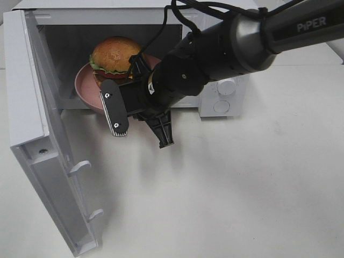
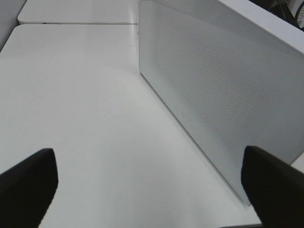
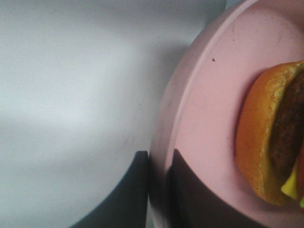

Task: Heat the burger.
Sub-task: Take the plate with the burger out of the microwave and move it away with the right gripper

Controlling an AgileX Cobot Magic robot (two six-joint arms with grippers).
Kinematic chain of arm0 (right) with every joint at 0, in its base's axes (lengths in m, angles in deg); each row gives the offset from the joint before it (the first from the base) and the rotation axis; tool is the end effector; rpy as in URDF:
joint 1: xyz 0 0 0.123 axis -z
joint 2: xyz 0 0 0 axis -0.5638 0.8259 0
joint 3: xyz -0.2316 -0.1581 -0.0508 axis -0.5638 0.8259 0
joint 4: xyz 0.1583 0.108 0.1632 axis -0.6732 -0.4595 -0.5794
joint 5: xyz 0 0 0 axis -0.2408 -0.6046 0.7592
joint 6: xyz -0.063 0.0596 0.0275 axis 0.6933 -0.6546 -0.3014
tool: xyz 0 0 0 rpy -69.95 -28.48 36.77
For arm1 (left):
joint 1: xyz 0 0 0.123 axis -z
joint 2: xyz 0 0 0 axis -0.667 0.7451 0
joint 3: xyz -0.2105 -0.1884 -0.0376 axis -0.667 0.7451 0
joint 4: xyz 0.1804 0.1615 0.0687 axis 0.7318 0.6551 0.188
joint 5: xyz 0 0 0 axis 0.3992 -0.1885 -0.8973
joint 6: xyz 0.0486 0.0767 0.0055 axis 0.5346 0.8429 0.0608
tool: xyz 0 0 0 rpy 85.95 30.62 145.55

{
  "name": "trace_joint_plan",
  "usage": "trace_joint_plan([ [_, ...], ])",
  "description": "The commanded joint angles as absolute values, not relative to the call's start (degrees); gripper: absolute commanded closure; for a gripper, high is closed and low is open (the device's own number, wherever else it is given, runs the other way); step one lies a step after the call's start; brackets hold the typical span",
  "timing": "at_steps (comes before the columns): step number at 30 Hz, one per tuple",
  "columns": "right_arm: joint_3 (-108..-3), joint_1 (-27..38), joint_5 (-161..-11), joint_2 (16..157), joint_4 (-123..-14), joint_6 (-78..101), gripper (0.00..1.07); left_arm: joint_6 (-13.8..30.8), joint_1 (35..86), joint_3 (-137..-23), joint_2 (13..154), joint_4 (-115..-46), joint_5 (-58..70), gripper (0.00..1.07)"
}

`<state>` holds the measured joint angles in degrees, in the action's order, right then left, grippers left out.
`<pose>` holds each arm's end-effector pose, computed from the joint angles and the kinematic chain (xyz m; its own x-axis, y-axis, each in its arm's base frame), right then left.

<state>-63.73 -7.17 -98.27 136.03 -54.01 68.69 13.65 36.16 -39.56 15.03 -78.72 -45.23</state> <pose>0.3350 0.2915 0.1565 0.4933 -0.8579 -0.1435 -0.6728 -0.2717 -0.6881 -0.0092 -0.0188 0.2830 -0.4404 0.0079 -0.8978 0.1001 0.9942 -0.0404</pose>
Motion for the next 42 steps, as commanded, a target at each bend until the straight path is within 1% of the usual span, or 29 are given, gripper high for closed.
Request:
trace_joint_plan([
  [1, -60.81, -7.28, -91.27, 132.25, -52.46, 69.5, 1.07, 13.59, 36.33, -39.39, 14.17, -79.12, -44.48, 0.09],
  [8, -50.9, -7.28, -88.35, 125.55, -51.03, 69.5, 1.07, 13.59, 36.33, -39.39, 14.17, -79.12, -44.48, 0.09],
  [15, -43.85, -7.28, -87.44, 119.64, -48.17, 69.5, 1.07, 13.59, 36.33, -39.39, 14.17, -79.12, -44.48, 0.09],
  [30, -30.22, -7.28, -87.55, 104.98, -48.22, 69.5, 1.07, 13.59, 36.33, -39.39, 14.17, -79.12, -44.48, 0.09],
  [35, -23.91, -7.28, -89.5, 97.24, -48.28, 69.44, 1.07, 13.59, 36.33, -39.39, 14.17, -79.12, -44.48, 0.09],
  [38, -23.23, -7.28, -90.3, 96.21, -48.28, 69.27, 1.07, 13.59, 36.33, -39.39, 14.17, -79.12, -44.48, 0.09],
  [42, -18.99, -7.28, -93.22, 90.42, -48.51, 68.98, 1.07, 13.59, 36.33, -39.39, 14.17, -79.12, -44.48, 0.09],
])
